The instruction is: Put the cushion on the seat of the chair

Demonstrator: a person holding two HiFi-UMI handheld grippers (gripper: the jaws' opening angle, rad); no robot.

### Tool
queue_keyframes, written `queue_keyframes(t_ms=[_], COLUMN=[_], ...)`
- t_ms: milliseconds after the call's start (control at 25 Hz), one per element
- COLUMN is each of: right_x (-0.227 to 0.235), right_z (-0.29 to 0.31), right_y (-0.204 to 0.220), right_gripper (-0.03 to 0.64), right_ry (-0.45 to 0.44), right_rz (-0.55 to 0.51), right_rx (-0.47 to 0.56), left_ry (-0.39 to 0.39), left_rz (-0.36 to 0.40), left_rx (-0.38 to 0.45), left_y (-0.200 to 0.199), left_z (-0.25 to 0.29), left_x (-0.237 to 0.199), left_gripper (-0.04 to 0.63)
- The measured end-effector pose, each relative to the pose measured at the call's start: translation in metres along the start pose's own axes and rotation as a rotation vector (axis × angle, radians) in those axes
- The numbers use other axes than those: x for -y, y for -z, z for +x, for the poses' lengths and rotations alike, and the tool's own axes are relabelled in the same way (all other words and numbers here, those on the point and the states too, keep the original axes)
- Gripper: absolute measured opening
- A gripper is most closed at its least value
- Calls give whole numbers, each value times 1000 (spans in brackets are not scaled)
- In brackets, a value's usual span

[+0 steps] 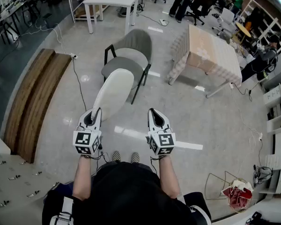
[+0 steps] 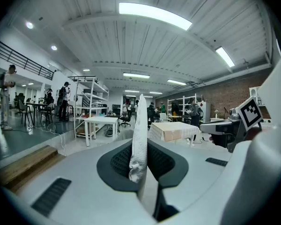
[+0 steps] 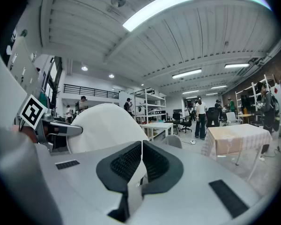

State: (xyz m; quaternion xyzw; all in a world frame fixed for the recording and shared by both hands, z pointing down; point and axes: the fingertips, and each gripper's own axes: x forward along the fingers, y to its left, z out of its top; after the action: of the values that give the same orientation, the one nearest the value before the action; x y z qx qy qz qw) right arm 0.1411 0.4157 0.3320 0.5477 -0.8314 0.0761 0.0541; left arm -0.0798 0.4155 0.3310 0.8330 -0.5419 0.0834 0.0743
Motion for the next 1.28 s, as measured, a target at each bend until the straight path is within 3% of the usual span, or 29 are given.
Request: queue_keyframes(t_ms=[1280], right_x=[-83], right_z=[80], right_y=[-5], right_gripper=[32], right_ry=[-10], right_rz=[-51], right_rx=[0], left_ry=[18], left_rz=[-27], left_rx=[43], left_y=[1], left_z=[7], left_x=[-100], left_gripper=[51])
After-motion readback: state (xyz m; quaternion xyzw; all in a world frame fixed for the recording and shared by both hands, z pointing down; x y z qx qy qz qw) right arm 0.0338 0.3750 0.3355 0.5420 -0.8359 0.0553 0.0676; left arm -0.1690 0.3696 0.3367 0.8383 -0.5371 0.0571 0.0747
